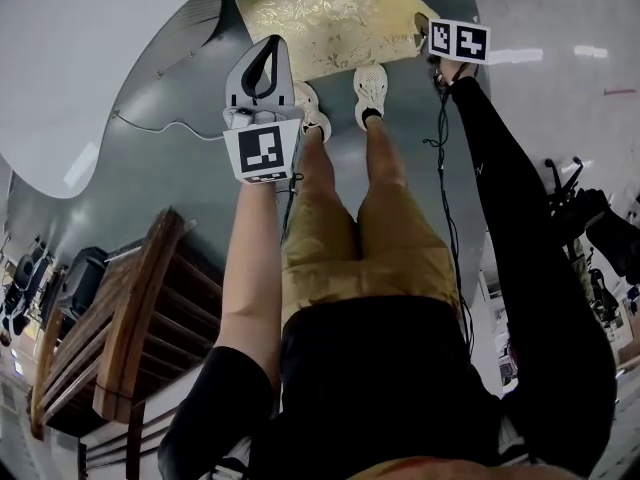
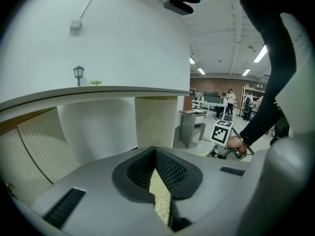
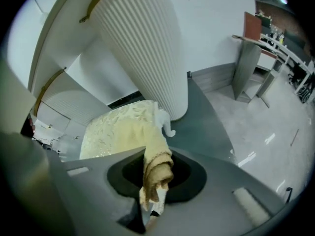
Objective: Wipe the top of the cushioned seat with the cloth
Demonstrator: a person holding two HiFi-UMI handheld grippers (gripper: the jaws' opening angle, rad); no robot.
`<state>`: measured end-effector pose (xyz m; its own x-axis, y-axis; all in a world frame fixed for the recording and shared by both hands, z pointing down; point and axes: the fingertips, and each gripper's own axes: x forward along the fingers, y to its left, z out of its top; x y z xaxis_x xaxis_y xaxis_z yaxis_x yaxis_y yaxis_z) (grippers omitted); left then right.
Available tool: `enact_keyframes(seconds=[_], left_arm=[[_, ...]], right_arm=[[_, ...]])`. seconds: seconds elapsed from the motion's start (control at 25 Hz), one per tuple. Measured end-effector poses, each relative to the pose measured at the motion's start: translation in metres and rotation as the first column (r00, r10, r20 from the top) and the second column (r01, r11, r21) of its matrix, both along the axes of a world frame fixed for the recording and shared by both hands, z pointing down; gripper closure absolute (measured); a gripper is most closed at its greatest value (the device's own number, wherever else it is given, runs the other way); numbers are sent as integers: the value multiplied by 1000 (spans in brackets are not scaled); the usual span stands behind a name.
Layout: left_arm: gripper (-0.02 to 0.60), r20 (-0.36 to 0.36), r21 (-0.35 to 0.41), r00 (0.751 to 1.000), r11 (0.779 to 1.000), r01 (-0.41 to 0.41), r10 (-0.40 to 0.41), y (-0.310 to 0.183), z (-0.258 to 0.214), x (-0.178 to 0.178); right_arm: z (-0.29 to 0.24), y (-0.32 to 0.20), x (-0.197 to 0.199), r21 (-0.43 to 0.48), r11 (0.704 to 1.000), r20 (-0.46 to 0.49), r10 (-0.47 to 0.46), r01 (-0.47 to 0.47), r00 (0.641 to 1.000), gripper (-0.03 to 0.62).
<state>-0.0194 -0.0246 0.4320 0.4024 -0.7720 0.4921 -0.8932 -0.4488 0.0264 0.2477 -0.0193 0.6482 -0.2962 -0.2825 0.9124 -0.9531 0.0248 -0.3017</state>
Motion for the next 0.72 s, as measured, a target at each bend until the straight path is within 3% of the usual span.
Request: enact_keyframes(seconds=[0.2,0.32,0.52,0.72], left_arm=[[577,22,1,1000,1000,-2,2,1,1,9],[577,29,8,1000,1000,-3,2,3,1,11],[577,32,2,999,1000,-1,1,12,8,-4],[577,21,7,1000,1000,19,-19,26,9,-32]], right_arm=[[-2,7,57,16,999,-124,50,-48,991,537],[-4,16,69,6,998,-132,56,-56,990,537],[-22,16,54,57,997,-118,49,-42,992,537],[-42,17,10,115,991,-63,75,-68,995,537]])
